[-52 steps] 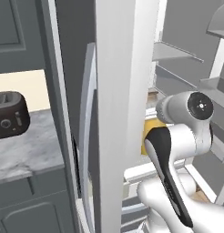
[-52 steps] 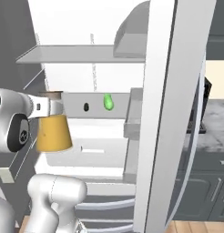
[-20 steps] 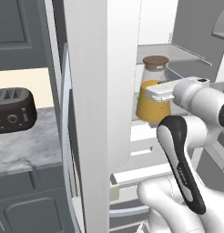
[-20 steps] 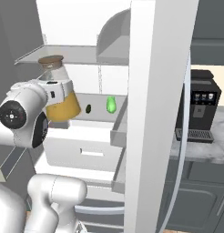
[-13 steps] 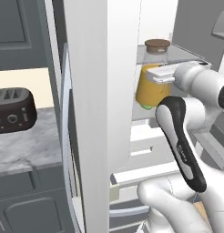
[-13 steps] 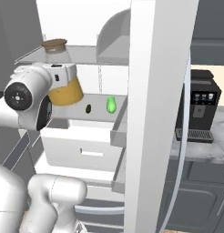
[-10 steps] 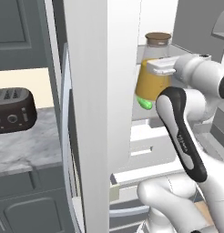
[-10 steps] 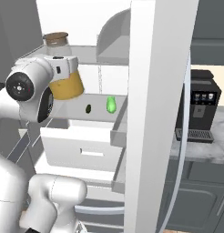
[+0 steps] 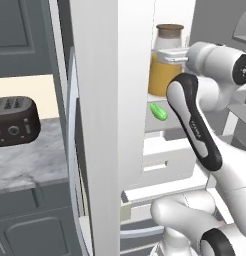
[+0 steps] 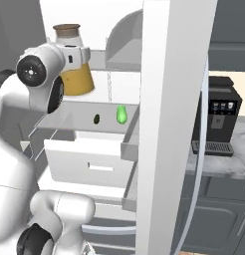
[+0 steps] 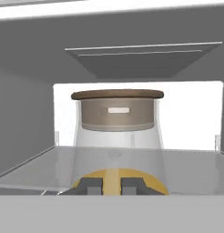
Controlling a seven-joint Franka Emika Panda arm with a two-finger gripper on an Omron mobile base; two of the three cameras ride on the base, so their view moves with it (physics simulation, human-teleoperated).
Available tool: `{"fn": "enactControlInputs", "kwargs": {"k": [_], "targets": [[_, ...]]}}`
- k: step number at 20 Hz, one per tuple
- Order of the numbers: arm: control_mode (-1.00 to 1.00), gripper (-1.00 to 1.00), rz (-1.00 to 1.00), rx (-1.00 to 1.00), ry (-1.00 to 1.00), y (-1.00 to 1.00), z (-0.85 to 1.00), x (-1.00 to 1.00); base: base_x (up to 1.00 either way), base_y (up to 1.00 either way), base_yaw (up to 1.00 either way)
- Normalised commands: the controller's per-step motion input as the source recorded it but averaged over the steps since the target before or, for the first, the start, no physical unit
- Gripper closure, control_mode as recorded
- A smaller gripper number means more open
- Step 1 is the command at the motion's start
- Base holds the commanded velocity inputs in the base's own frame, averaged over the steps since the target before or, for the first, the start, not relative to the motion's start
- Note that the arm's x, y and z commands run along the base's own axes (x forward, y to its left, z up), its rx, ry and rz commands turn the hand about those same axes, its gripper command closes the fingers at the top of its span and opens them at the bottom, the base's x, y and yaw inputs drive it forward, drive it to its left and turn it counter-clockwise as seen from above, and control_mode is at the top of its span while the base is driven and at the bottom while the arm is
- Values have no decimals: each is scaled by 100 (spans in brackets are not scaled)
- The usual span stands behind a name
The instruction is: Move the pickle and corn from the top shelf to the second highest shelf to make space. Then, place the pitcher from the counter on the cleared top shelf.
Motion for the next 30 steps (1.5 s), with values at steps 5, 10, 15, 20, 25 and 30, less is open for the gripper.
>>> {"fn": "enactControlInputs", "kwargs": {"k": [5,10,15,20,25,30], "targets": [[-100,100,0,4,-16,0,34,25,0,0,0],[-100,100,0,3,-15,0,45,30,0,0,0],[-100,100,0,0,2,0,30,44,0,0,0],[-100,100,0,0,15,-1,-5,56,0,0,0],[-100,100,0,0,9,0,-28,61,0,0,0],[-100,100,0,0,0,0,-13,59,0,0,0]]}}
